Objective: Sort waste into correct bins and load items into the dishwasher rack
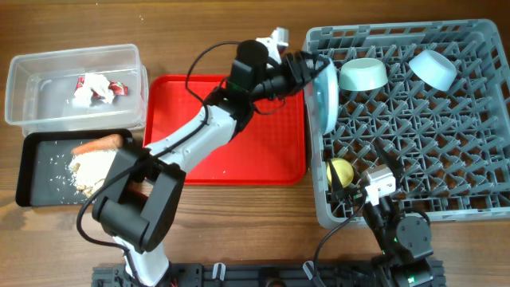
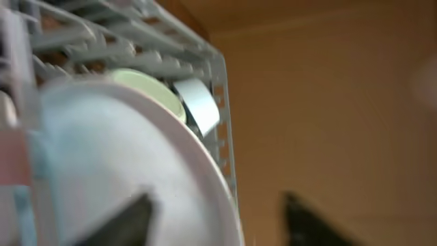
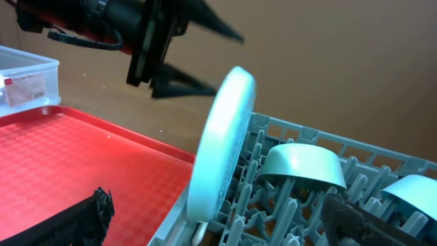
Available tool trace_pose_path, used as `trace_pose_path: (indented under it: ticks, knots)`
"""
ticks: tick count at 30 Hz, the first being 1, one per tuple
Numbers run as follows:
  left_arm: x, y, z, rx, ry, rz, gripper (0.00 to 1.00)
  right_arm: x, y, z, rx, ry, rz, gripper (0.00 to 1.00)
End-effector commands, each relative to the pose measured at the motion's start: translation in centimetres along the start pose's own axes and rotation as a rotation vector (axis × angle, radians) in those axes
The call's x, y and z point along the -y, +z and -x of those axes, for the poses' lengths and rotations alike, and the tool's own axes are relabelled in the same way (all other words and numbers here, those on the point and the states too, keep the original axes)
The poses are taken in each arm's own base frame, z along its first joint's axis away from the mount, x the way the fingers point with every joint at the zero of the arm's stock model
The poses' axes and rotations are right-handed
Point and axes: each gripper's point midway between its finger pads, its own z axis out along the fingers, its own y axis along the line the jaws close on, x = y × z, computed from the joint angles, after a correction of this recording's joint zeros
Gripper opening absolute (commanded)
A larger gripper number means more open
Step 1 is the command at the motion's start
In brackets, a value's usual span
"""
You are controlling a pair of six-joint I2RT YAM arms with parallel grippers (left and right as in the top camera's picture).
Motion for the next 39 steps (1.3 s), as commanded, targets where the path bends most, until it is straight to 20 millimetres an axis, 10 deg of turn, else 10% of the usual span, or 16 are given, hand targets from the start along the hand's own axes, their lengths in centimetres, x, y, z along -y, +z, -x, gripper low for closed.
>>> trace_pose_path:
  ticks: [1, 7, 11, 22, 27, 31, 39]
  knots:
    - [-0.5, -1.2, 2.2, 0.034, -0.033, 0.000, 1.00, 0.2, 0.0, 0.2, 0.008, -0.003, -0.012, 1.00]
    - [0.5, -2.1, 1.3, -0.077, -0.019, -0.066, 1.00, 0.2, 0.0, 0.2, 0.008, -0.003, -0.012, 1.00]
    - [0.3, -3.7, 4.7, 0.020, 0.189, -0.071, 1.00, 0.2, 0.0, 0.2, 0.008, -0.003, -0.012, 1.00]
    - [9.6, -23.4, 10.0, 0.235, 0.643, -0.012, 1.00, 0.3, 0.0, 0.2, 0.008, -0.003, -0.012, 1.00]
    - [4.4, -35.4, 7.8, 0.527, 0.367, 0.545, 1.00, 0.2, 0.0, 0.2, 0.008, -0.003, -0.012, 1.00]
    - [4.6, -42.2, 3.9, 0.769, 0.374, 0.762, 1.00, 0.2, 0.0, 0.2, 0.008, -0.003, -0.012, 1.00]
    - [3.1, -44.6, -2.8, 1.011, 0.604, 0.634, 1.00, 0.2, 0.0, 0.2, 0.008, -0.003, -0.012, 1.00]
